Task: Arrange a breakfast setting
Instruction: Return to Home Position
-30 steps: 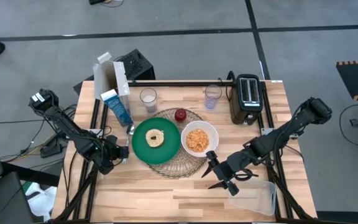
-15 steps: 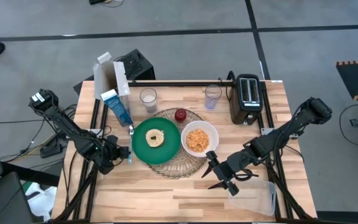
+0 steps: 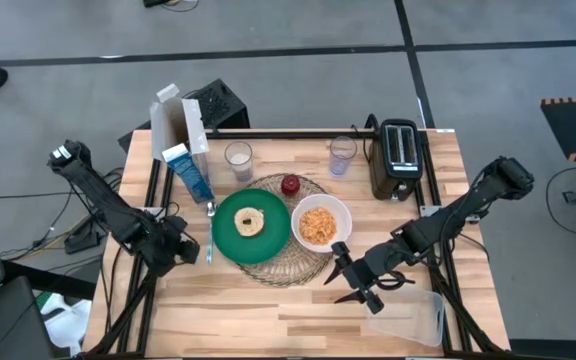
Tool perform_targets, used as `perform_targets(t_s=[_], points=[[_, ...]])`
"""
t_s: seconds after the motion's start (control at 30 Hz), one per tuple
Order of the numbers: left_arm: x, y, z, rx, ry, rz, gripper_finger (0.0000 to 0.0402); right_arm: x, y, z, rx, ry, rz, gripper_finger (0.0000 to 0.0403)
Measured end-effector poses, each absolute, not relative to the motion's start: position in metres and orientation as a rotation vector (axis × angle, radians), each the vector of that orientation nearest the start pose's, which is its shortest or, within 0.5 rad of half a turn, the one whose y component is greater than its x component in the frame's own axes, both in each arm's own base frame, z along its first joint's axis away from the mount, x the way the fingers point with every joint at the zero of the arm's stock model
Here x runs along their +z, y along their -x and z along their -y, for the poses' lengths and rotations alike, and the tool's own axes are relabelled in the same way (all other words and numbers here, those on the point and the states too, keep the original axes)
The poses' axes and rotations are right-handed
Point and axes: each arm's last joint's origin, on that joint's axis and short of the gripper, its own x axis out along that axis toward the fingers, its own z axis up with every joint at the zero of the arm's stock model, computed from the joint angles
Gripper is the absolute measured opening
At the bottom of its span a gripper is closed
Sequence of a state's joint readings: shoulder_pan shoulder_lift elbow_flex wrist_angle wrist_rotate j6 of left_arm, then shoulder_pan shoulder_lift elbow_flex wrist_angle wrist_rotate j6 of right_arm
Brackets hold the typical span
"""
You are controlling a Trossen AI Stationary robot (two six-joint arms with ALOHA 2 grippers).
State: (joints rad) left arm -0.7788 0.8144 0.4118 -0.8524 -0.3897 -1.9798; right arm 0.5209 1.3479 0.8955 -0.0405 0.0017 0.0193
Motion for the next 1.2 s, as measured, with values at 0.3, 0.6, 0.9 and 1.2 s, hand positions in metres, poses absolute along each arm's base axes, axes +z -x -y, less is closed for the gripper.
perform_targets(t_s=[0.3,0.6,0.9,1.2], points=[[0.265,-0.118,0.091,0.213,0.733,-0.466,0.0127,0.265,-0.256,-0.146,0.503,0.101,-0.448,0.026],[0.292,-0.146,0.087,0.055,0.263,-0.269,0.0086,0.285,-0.263,-0.134,0.49,0.128,-0.27,0.0257],[0.298,-0.172,0.044,0.039,0.064,-0.217,0.0005,0.314,-0.244,-0.091,0.387,0.13,-0.247,0.015],[0.298,-0.178,0.013,0.053,0.011,-0.223,0.0001,0.282,-0.186,-0.043,0.246,0.038,-0.191,0.0018]])
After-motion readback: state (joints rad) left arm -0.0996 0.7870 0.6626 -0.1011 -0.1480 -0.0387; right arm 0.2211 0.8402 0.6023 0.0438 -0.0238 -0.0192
